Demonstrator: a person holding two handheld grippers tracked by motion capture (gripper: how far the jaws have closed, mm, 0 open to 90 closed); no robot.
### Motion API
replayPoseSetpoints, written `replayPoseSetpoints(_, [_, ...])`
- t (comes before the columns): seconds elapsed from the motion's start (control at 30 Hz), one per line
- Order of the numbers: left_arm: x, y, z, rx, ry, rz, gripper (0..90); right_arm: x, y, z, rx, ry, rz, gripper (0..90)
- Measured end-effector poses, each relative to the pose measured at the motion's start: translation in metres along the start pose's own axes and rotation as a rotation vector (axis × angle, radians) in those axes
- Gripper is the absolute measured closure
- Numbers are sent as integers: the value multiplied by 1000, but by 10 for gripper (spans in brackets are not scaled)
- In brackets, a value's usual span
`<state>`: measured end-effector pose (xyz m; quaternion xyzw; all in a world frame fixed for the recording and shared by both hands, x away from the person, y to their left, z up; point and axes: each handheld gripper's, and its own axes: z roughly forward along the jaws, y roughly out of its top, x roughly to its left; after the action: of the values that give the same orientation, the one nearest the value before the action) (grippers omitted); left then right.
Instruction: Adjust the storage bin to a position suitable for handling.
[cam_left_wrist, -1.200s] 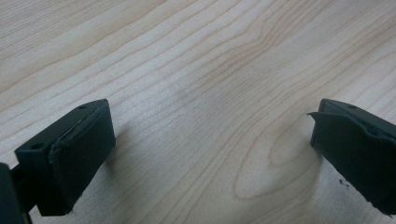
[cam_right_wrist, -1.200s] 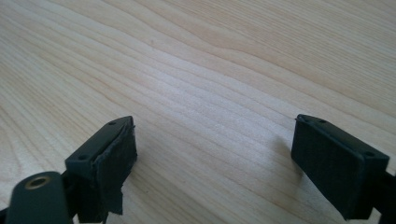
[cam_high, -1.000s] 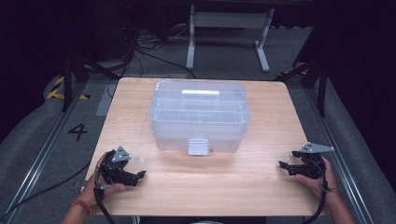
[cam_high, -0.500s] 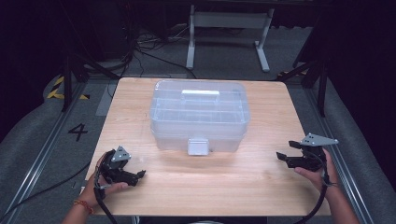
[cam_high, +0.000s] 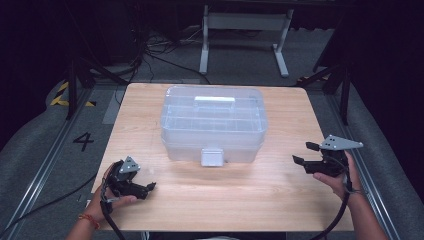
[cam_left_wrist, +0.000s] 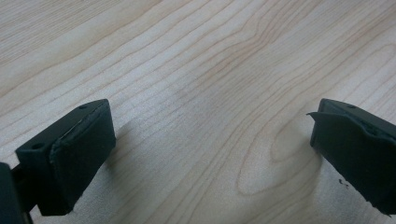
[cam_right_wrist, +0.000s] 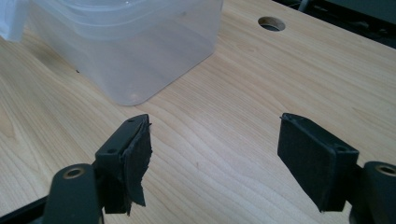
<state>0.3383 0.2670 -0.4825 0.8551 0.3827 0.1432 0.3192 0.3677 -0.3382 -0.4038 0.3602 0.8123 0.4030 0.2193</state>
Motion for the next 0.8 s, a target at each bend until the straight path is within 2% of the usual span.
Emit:
replayPoseSetpoints(0.5, [0, 0, 0, 0, 0, 0, 5, 6, 21, 2, -23, 5, -36, 286])
replayPoseSetpoints(0.8, [0, 0, 0, 0, 0, 2, 5, 14, 45, 13, -52, 27, -67, 296])
